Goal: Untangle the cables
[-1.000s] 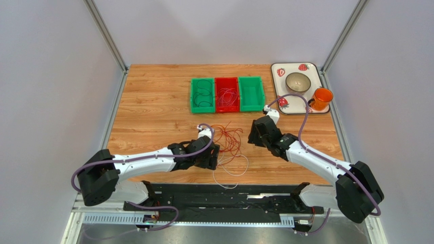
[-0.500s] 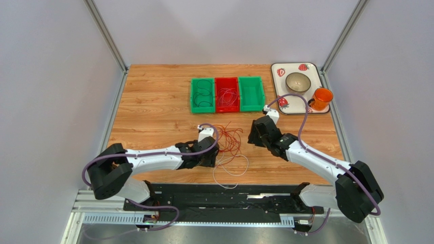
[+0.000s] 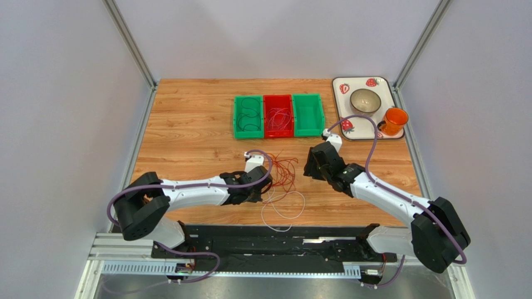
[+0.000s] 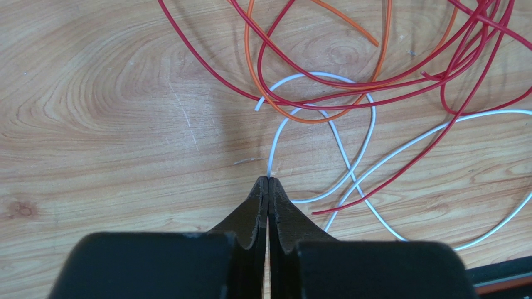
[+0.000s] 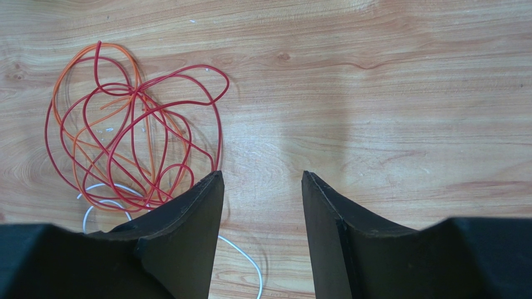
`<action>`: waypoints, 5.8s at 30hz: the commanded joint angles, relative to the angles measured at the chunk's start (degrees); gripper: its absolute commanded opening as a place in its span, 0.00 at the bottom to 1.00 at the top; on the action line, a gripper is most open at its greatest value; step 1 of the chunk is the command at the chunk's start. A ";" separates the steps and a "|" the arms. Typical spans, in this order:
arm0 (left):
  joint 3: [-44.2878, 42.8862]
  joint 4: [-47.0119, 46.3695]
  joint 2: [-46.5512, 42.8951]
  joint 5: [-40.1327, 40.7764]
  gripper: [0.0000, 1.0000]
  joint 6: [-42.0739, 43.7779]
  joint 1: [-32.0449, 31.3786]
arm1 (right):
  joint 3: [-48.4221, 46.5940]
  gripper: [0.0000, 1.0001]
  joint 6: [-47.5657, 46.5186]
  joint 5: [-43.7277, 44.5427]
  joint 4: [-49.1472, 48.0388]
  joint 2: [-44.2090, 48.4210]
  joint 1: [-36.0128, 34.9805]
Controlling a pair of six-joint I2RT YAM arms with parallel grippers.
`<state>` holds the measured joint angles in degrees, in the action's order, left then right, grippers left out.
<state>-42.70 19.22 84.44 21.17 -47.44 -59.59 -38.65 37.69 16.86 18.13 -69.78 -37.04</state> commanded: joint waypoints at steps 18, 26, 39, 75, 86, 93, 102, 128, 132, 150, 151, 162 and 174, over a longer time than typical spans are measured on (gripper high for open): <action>-29.79 24.09 -27.85 14.16 0.00 22.73 -0.26 | -1.34 0.52 -0.16 0.54 -1.61 1.05 0.12; -51.95 27.00 -23.37 14.16 0.00 32.15 -0.26 | -1.16 0.52 -0.16 0.45 -1.61 1.31 0.12; -23.95 23.88 -24.84 -4.68 0.74 18.18 14.83 | -0.46 0.53 -0.34 0.10 -2.40 2.10 0.21; 1.66 0.20 -16.69 -17.47 0.65 15.89 28.22 | -0.10 0.52 -1.48 -2.01 -3.90 2.02 0.21; 0.77 -3.05 -5.17 -19.67 0.48 15.45 28.22 | -0.28 0.51 -1.39 -2.10 -3.89 1.75 0.12; -2.12 0.98 -7.78 -19.24 0.00 17.03 28.13 | -0.19 0.51 -1.48 -2.01 -3.81 1.84 0.21; -22.05 21.19 -24.66 -10.28 0.00 22.38 28.04 | -0.11 0.51 -1.31 -1.83 -3.89 1.93 0.12; -50.91 18.05 -28.56 -6.93 0.00 34.96 27.86 | 0.42 0.50 -0.87 -1.48 -3.72 2.72 0.21; -53.62 15.32 -24.86 -7.55 0.00 35.31 27.86 | 0.60 0.50 -0.87 -1.31 -3.89 2.81 0.12; -92.00 8.20 5.63 -3.50 0.00 41.90 28.04 | 1.91 0.50 -1.13 -1.66 -5.12 4.56 0.30; -92.91 7.68 8.25 -3.42 0.00 41.73 28.13 | 1.92 0.50 -1.13 -1.66 -5.21 4.65 0.21; -84.42 -5.06 17.60 10.55 0.00 43.13 29.27 | 2.62 0.50 -1.39 -1.83 -5.82 5.35 0.30; -88.69 -5.86 16.45 7.83 0.00 43.48 30.68 | 2.71 0.50 -1.31 -1.83 -6.00 5.27 0.30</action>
<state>-126.15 17.28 104.38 29.04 -5.91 -29.02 -36.34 36.60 14.46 14.59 -65.82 -36.95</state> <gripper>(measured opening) 0.009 0.501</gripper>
